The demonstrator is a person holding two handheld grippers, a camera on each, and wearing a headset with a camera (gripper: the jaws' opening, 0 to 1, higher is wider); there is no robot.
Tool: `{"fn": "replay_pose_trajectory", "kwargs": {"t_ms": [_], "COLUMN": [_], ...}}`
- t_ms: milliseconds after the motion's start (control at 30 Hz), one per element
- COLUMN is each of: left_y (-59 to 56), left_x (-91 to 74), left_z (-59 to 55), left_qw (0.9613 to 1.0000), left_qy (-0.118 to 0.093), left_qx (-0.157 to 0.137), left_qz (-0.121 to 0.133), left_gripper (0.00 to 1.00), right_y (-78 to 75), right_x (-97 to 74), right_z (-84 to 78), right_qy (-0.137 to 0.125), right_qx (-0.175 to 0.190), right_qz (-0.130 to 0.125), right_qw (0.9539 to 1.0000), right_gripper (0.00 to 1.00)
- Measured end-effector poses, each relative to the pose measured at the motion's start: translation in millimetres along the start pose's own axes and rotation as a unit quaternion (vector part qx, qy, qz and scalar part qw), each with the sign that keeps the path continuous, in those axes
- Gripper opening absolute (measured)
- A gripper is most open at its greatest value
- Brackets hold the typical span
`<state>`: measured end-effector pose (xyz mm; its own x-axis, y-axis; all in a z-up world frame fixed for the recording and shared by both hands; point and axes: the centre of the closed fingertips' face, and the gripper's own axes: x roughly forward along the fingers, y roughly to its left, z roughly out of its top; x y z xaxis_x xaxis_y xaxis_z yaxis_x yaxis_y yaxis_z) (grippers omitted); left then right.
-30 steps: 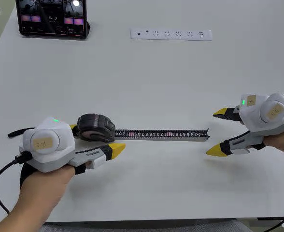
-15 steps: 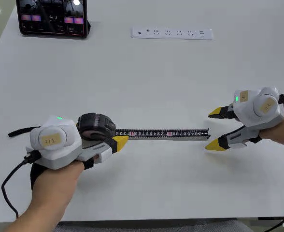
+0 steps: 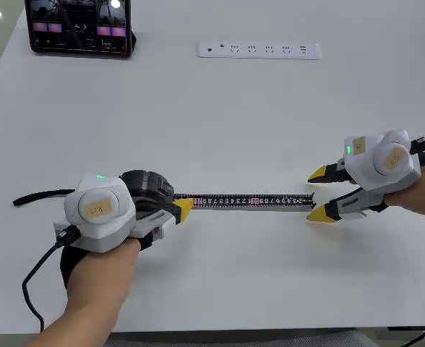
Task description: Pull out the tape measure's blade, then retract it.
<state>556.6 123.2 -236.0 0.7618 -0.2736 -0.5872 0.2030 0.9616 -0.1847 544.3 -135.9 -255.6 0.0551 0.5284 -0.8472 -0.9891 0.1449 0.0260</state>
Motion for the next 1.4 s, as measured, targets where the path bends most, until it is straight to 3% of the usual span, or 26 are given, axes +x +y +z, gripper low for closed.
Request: {"fn": "replay_pose_trajectory", "kwargs": {"t_ms": [133, 333, 867, 1400], "left_y": [4.4, 8.3, 13.5, 14.2], "left_x": [1.8, 3.1, 2.2, 2.4], "left_z": [1.5, -0.4, -0.4, -0.1], "left_qw": [0.9997, 0.9991, 0.9980, 0.9981], "left_qy": [-0.002, 0.002, 0.005, 0.005], "left_qx": [-0.019, -0.020, -0.035, -0.029], "left_qz": [0.017, 0.038, 0.052, 0.055], "left_gripper": [0.77, 0.72, 0.64, 0.64], "right_y": [-0.7, -0.5, -1.0, 1.2], "right_x": [0.4, 2.0, 4.4, 6.7], "right_z": [0.0, 1.9, 3.7, 1.1], "right_qy": [-0.001, -0.001, 0.001, 0.012], "right_qx": [-0.001, -0.008, -0.018, -0.028], "right_qz": [0.002, 0.005, 0.008, 0.016], "right_qw": [1.0000, 1.0000, 0.9998, 0.9994], "right_gripper": [0.36, 0.32, 0.28, 0.19]}}
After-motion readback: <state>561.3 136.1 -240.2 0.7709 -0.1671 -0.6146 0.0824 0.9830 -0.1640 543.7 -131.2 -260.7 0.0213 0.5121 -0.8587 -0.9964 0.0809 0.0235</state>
